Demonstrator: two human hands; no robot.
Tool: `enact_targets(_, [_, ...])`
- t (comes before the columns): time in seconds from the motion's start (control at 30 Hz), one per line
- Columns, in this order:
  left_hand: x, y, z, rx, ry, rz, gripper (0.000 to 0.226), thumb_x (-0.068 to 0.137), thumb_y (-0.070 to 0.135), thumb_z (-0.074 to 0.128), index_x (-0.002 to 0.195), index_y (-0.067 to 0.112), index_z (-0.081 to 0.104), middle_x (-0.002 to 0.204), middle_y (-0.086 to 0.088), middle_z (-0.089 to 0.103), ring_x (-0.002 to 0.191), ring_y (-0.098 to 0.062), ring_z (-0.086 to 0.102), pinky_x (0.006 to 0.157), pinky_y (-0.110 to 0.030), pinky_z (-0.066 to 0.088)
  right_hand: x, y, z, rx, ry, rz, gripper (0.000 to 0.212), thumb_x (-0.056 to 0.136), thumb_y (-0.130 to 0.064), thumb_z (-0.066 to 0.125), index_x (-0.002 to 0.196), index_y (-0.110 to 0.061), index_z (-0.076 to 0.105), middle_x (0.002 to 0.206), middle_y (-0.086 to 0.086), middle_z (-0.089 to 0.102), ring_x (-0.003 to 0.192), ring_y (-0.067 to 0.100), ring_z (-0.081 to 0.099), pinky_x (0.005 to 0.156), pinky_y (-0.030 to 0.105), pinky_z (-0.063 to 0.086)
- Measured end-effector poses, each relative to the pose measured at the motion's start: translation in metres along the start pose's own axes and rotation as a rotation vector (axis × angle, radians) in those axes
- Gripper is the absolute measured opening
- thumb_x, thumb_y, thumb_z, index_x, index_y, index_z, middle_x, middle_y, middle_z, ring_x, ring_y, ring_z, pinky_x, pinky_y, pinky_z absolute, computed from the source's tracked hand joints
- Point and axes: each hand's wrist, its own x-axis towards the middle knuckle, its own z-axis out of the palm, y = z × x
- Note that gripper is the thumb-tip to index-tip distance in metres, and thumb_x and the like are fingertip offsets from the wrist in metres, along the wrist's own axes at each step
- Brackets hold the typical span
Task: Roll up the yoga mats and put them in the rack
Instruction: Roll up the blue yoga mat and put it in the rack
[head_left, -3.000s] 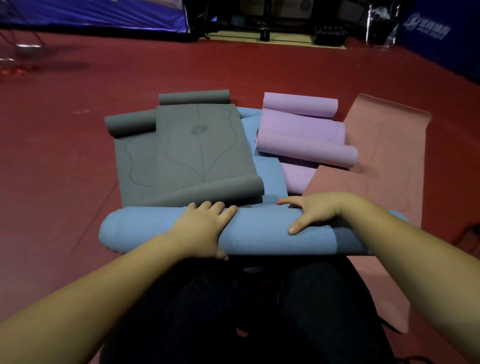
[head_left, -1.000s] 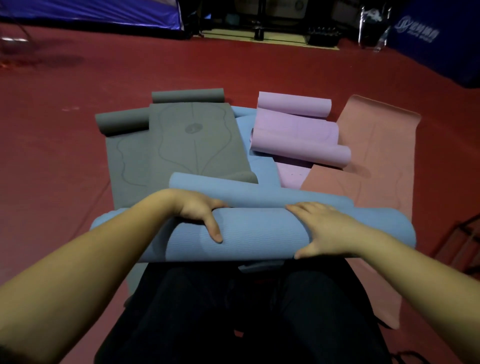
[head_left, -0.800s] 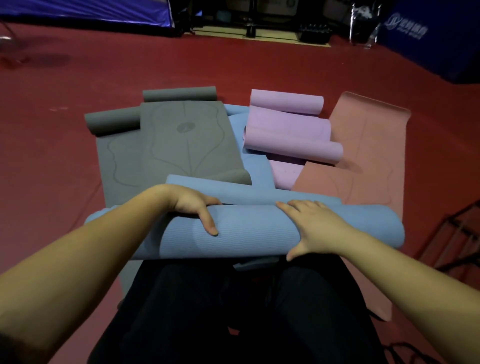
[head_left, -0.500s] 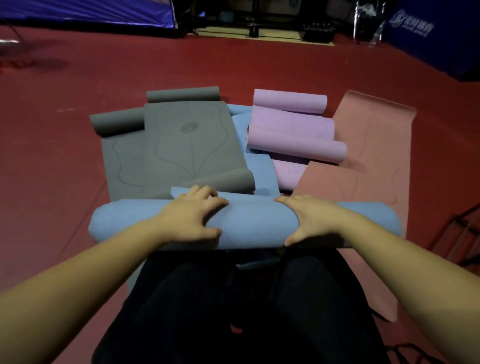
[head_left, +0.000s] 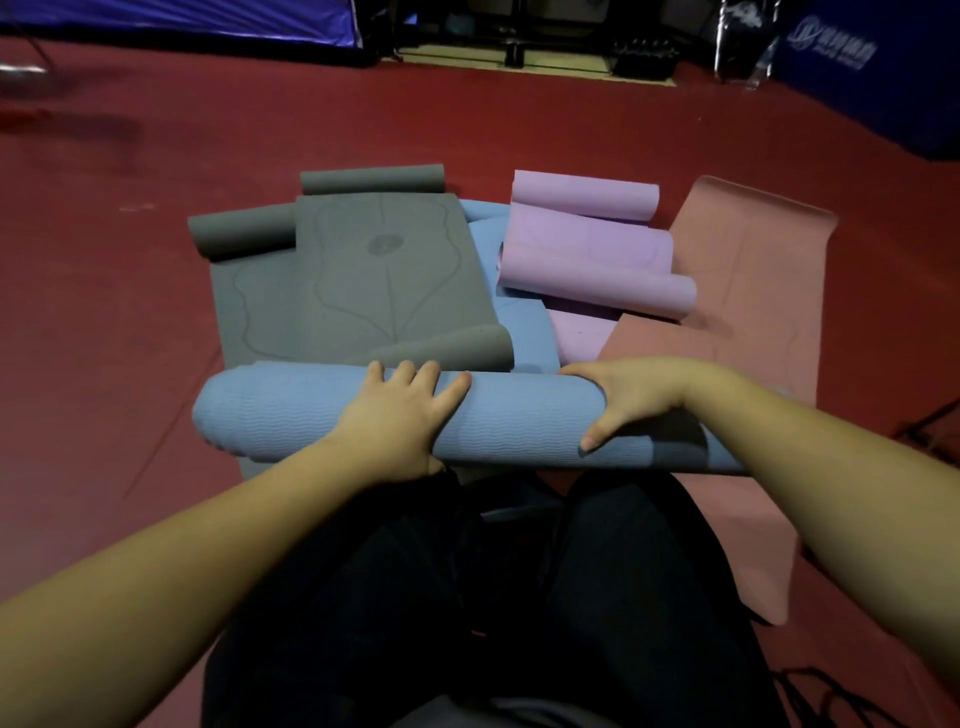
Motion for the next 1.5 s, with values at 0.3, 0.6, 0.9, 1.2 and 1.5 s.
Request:
enact_targets(0.3, [-0.029,-0.010,-0.038,-0.122,-0.133,0.055,0.116,0.058,0.081,0.058,0.152,0.031,0.011,0.140,0.003,0.045,0.122,-0.024,0.048,0.100,-0.045,0.041,-0.031,-0.015,-0.006,0.042,-0.152,-0.021,0.078,0.075,-0.049,0.080,0.141,-0.037,0.040,0.131,-0.018,0.053,0.117,0.005,0.053,0.103,0.024,0.038])
enact_targets(0.6, [0.006,-0.031,-0.025,-0.500,-0.476,0.057,0.107,0.046,0.076,0.075,0.138,0.043,0.032,0.130,0.011,0.055,0.117,-0.017,0.055,0.096,-0.040,0.047,-0.027,-0.009,0.014,0.047,0.115,-0.034,0.067,0.081,-0.057,0.069,0.138,-0.030,0.049,0.138,-0.013,0.050,0.123,0.006,0.047,0.110,0.027,0.033])
enact_targets(0.9, [0.057,-0.053,-0.014,-0.842,-0.796,-0.001,0.088,0.055,0.044,0.093,0.131,0.042,0.048,0.126,0.014,0.060,0.115,-0.011,0.057,0.103,-0.034,0.045,-0.028,-0.028,0.063,-0.267,0.498,0.179,0.095,0.075,-0.083,0.007,0.139,-0.026,0.046,0.138,0.002,0.055,0.127,0.027,0.049,0.106,0.040,0.036])
enact_targets(1.2, [0.045,-0.057,-0.014,-0.778,-0.531,-0.008,0.090,0.050,0.067,0.076,0.132,0.037,0.052,0.129,0.018,0.052,0.121,-0.008,0.049,0.108,-0.033,0.037,0.003,-0.027,0.056,-0.203,0.586,0.259,0.062,0.093,-0.068,0.022,0.115,-0.027,0.063,0.113,0.004,0.066,0.109,0.027,0.057,0.088,0.038,0.042])
enact_targets(1.5, [-0.018,0.013,0.028,-0.001,-0.030,0.015,0.131,0.040,0.069,0.084,0.148,0.015,0.032,0.147,-0.026,0.042,0.130,-0.050,0.043,0.099,-0.075,0.032,0.021,-0.018,0.031,-0.052,0.384,0.289,0.065,0.095,-0.069,0.020,0.128,-0.032,0.062,0.133,0.006,0.061,0.120,0.029,0.054,0.095,0.037,0.044])
